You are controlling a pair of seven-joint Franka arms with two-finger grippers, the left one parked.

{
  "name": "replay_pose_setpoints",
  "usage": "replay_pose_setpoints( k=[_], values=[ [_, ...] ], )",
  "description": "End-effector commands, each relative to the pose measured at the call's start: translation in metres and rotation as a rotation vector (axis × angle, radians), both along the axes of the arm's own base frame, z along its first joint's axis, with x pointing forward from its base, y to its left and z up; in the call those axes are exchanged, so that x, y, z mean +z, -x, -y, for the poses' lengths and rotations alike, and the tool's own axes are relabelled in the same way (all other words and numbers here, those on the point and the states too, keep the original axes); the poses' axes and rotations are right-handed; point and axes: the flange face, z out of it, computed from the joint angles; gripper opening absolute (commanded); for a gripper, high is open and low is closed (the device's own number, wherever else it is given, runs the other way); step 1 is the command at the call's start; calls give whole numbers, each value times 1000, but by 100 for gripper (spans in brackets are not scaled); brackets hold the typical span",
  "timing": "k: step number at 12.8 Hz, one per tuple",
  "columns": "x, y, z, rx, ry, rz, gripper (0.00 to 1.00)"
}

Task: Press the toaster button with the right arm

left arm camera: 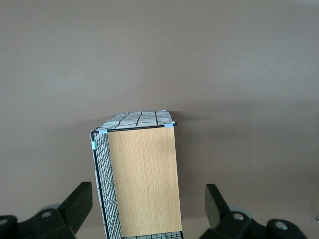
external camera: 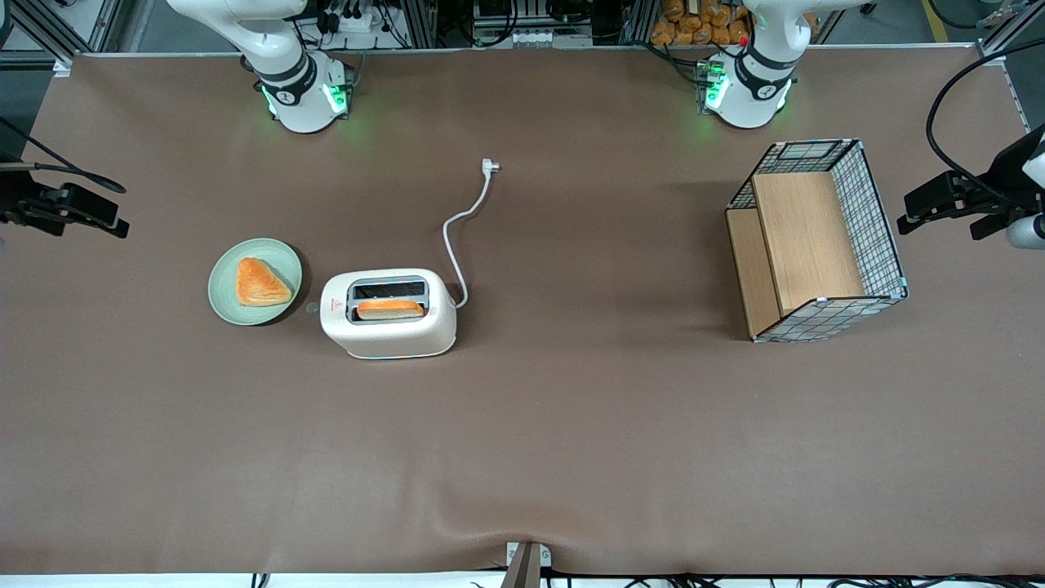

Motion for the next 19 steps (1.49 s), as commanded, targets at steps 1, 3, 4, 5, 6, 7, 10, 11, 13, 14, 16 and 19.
replay_pose_setpoints(
  k=[1,3,4,5,6,7,10,11,13,14,16,19],
  values=[
    [-4,2,0,-11,-19,-22,27],
    [-19,2,-1,-10,-47,-45,0],
    [-27,1,-3,-13,-77,-61,0],
    [-35,1,-4,-15,-95,-75,0],
    [-47,0,-7,-15,-111,-98,0],
    [-61,0,-11,-15,-133,-121,0],
    [-100,-7,-18,-27,-213,-172,0],
    [-114,-12,-19,-32,-229,-189,0],
    [-134,-20,-24,-50,-281,-202,0],
    [-142,-24,-25,-54,-282,-204,0],
    [-166,-31,-28,-62,-293,-222,0],
    [-207,-28,-39,-24,-357,-169,0]
  ],
)
